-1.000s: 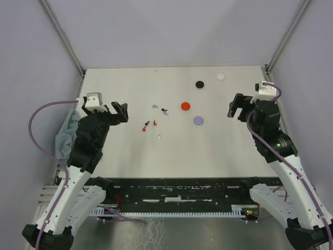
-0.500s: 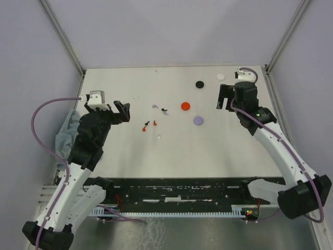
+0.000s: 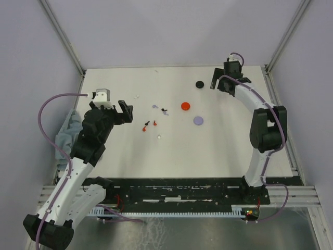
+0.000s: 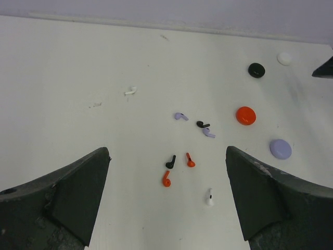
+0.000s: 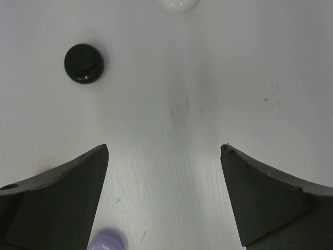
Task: Insert the wireless bluetooth earbuds into the charging case
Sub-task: Pick up the charging case at the center of the board.
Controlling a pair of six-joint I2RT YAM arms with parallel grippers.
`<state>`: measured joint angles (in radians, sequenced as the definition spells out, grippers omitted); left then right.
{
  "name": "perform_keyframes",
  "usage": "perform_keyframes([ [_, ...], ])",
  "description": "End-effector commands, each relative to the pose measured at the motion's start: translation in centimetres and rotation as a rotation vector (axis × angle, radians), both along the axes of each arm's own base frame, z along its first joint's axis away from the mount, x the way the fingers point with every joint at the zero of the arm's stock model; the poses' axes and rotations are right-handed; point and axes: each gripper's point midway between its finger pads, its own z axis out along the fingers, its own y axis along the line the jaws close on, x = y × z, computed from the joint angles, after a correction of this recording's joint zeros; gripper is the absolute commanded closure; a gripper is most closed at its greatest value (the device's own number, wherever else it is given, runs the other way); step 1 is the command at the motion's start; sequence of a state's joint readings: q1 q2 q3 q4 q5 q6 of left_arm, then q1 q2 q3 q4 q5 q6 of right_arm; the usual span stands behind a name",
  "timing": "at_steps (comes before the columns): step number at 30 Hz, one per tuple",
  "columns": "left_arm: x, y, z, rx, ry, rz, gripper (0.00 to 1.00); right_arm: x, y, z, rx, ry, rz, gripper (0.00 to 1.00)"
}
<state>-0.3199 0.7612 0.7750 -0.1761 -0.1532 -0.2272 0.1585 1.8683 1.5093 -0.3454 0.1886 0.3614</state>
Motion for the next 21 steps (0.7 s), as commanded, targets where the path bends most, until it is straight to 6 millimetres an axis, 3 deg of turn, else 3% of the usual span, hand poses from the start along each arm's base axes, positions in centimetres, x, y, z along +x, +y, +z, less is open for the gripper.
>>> perform_keyframes([
  [1, 0.3, -0.4, 0.8, -0.016, -0.003, -0.018, 0.01, 6.2, -2.0, 0.2, -0.013, -0.096, -0.096, 0.04],
  [3, 0.4, -0.5, 0.4, -0.012, 0.013, -0.021, 0.01, 8.4, -2.5, -1.9, -0.028, -0.079, -0.113, 0.06],
  [4, 0.6, -0.6, 0.1, -0.009, 0.024, -0.023, 0.01, 9.8, -2.7, -1.7, -0.032, -0.096, -0.12, 0.08],
  [8, 0.9, -0.8, 0.0, -0.006, 0.035, -0.025, 0.01, 12.6, -3.5, -4.6, -0.059, -0.062, -0.145, 0.1],
  [11, 1.2, -0.9, -0.1, -0.004, 0.043, -0.029, 0.01, 14.6, -3.9, -4.8, -0.063, -0.072, -0.158, 0.11],
  [12, 1.3, -1.0, -0.1, -0.004, 0.043, -0.03, 0.01, 14.8, -4.0, -5.5, -0.065, -0.063, -0.159, 0.11],
  [15, 1.4, -1.0, -0.1, -0.007, 0.046, -0.031, 0.01, 16.0, -4.4, -5.3, -0.065, -0.084, -0.169, 0.12],
  [16, 1.4, -1.0, 0.0, -0.008, 0.046, -0.031, 0.01, 16.2, -4.6, -6.5, -0.067, -0.068, -0.172, 0.12],
  [21, 1.2, -1.1, 0.2, -0.023, 0.042, -0.03, 0.01, 17.0, -4.5, -8.3, -0.045, -0.06, -0.155, 0.17],
])
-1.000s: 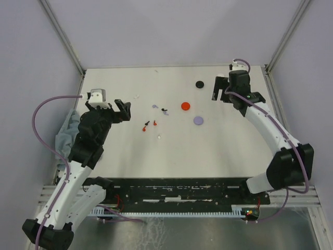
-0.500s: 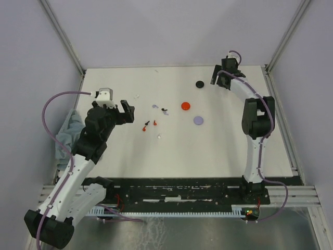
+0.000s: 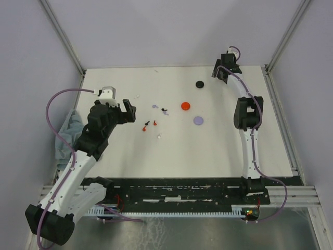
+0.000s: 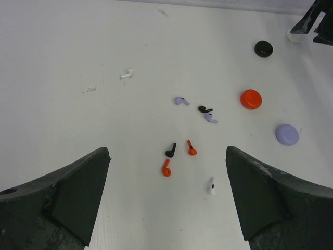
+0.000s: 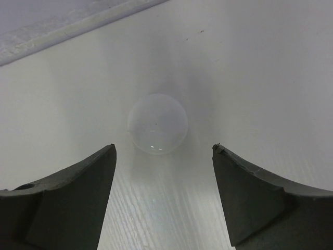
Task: Insert the wireless bluetooth earbuds into the charging case
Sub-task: Pick up the charging case at the center of the board.
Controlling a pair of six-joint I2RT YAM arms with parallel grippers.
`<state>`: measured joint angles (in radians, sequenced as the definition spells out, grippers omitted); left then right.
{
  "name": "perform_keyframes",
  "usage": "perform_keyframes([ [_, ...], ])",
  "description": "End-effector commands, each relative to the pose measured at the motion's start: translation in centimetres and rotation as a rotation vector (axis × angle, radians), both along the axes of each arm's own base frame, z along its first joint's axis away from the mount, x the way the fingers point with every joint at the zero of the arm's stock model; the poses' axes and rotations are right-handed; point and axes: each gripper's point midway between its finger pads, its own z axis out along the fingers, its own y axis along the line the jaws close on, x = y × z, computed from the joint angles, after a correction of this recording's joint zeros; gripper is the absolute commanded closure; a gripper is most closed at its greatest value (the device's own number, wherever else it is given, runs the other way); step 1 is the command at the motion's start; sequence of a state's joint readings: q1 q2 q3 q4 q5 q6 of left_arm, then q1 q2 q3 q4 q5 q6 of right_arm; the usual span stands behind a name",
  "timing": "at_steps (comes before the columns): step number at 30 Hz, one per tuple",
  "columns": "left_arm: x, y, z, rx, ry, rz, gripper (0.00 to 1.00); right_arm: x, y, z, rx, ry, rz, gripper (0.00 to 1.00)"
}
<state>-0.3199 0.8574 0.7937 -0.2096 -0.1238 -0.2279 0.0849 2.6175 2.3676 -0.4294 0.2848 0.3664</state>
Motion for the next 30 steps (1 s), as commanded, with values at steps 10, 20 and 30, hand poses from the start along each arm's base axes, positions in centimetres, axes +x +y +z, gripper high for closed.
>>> perform_keyframes([
  [10, -0.8, -0.1, 3.9, -0.097, -0.074, 0.009, 0.01, 2.2, 0.1, -2.0, 0.044, -0.03, 0.021, 0.22],
  [20, -2.4, 0.6, 4.9, -0.153, -0.096, 0.035, 0.01, 2.7, -0.2, -2.0, 0.079, -0.052, 0.006, 0.37],
  [30, -3.2, 0.8, 5.7, -0.193, -0.114, 0.043, 0.01, -1.8, 0.3, -3.3, 0.127, 0.056, 0.008, 0.57],
])
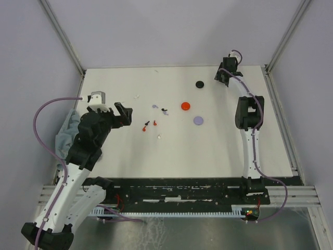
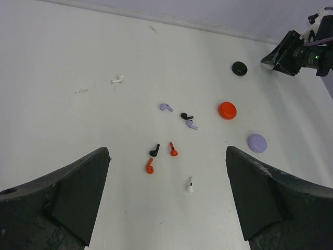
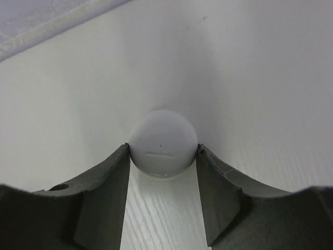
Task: Insert the wireless bluetooth earbuds into the charging case
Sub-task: Pick up the charging case at the center of the board.
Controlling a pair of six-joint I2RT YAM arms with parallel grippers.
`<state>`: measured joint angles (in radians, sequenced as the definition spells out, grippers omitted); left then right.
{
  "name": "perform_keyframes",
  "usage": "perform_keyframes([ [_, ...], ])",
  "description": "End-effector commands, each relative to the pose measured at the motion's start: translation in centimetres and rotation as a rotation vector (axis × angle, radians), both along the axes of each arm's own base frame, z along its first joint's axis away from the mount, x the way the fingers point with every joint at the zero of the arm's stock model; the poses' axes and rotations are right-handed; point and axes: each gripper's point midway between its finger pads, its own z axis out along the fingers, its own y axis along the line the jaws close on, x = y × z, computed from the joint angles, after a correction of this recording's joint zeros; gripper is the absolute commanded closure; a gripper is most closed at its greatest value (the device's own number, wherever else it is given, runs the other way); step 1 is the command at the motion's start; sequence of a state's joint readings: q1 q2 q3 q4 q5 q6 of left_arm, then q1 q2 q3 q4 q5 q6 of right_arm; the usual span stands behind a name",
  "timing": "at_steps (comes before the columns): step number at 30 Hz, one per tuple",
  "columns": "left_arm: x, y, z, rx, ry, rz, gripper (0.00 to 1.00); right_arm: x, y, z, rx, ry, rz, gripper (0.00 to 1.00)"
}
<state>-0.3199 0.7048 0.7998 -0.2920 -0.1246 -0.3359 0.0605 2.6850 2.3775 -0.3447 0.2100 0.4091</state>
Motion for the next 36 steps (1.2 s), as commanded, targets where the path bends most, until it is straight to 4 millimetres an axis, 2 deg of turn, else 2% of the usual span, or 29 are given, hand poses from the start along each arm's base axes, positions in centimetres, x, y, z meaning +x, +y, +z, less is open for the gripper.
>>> perform_keyframes([
  [1, -0.2, 0.2, 2.8, -0.068, -0.064, 0.021, 0.01, -3.9, 0.5, 0.7, 0.054, 0.083, 0.014, 0.58],
  [2, -0.2, 0.3, 2.7, -0.071, -0.066, 0.023, 0.01, -4.7, 0.8, 1.8, 0.061, 0.081, 0.024, 0.59],
  [7, 0.1, -0.2, 2.5, -0.088, -0.069, 0.007, 0.01, -9.4, 1.8, 3.7, 0.087, 0.142, 0.087, 0.61],
  [10, 0.3, -0.8, 2.4, -0.102, -0.071, -0.018, 0.01, -13.3, 2.5, 4.0, 0.08, 0.19, 0.138, 0.62],
  [15, 0.7, -2.2, 1.8, -0.131, -0.053, -0.076, 0.01, -18.9, 4.5, 6.2, 0.097, 0.186, 0.23, 0.62],
  [17, 0.8, -3.1, 1.8, -0.148, -0.046, -0.117, 0.01, -20.8, 5.8, 7.8, 0.1, 0.162, 0.284, 0.62],
  [23, 0.8, -5.4, 1.4, -0.212, 0.022, -0.212, 0.0, -26.0, 9.5, 10.7, 0.102, 0.1, 0.413, 0.63],
  [26, 0.6, -6.4, 1.1, -0.24, 0.059, -0.264, 0.01, -28.1, 12.1, 12.5, 0.076, 0.053, 0.532, 0.63],
  [28, 0.5, -7.3, 0.9, -0.267, 0.09, -0.301, 0.02, -29.9, 14.3, 13.0, 0.059, 0.021, 0.629, 0.65],
  [32, 0.3, -9.3, 0.5, -0.331, 0.171, -0.391, 0.04, -32.4, 18.0, 15.7, 0.084, -0.124, 0.799, 0.68],
  [36, 0.2, -11.1, 0.0, -0.397, 0.238, -0.467, 0.05, -34.4, 20.7, 17.8, 0.085, -0.208, 0.922, 0.68],
])
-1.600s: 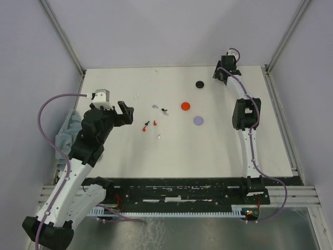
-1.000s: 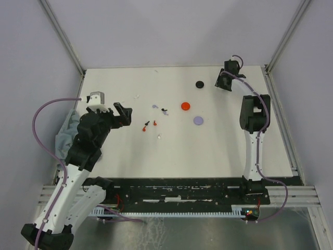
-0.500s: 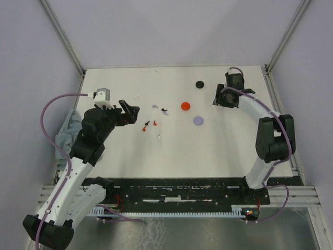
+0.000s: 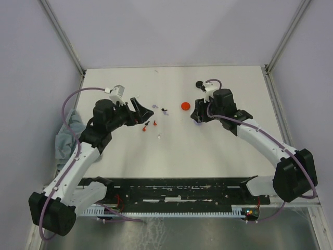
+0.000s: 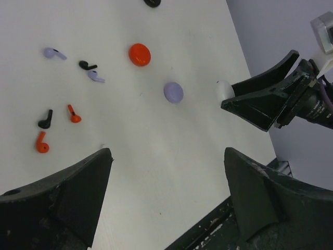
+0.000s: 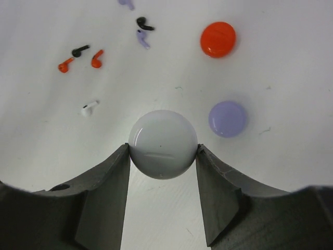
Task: Insert the wireless bluetooth earbuds into the charging case
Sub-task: Pick up the charging case at the center of the board.
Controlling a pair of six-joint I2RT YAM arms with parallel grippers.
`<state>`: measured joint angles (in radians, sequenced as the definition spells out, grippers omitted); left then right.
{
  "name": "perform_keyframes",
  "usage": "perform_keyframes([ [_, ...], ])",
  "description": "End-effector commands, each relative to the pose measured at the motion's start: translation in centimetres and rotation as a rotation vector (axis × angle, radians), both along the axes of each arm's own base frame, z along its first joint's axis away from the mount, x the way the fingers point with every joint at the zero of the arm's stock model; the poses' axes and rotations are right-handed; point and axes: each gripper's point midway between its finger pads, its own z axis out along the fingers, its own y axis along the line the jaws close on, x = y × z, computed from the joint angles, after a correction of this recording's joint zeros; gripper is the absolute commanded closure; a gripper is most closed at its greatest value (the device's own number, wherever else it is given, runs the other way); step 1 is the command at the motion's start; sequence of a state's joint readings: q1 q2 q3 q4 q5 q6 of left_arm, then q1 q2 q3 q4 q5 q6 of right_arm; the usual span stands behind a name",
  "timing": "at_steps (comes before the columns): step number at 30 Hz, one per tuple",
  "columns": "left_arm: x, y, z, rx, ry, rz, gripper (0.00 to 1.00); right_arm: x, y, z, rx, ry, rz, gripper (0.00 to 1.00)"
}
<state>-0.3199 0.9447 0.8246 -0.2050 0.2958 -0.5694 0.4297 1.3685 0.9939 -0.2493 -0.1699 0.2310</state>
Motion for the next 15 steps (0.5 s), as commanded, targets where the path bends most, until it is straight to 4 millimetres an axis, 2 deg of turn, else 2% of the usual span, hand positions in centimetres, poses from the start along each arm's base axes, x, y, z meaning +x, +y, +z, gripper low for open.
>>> perform_keyframes([
  [1, -0.4, -2.7, 3.1, -0.155, 0.014, -0.122, 0.06, -0.6, 3.5, 5.2, 0.081, -0.212, 0.159, 0.68],
  [9, -0.2, -6.3, 4.0, -0.311, 0.087, -0.25, 0.1, -2.8, 7.1, 8.1, 0.146, -0.351, 0.291, 0.68],
  [15, -0.1, -8.9, 3.6, -0.328, 0.146, -0.335, 0.19, -4.2, 9.6, 9.2, 0.148, -0.476, 0.395, 0.66],
])
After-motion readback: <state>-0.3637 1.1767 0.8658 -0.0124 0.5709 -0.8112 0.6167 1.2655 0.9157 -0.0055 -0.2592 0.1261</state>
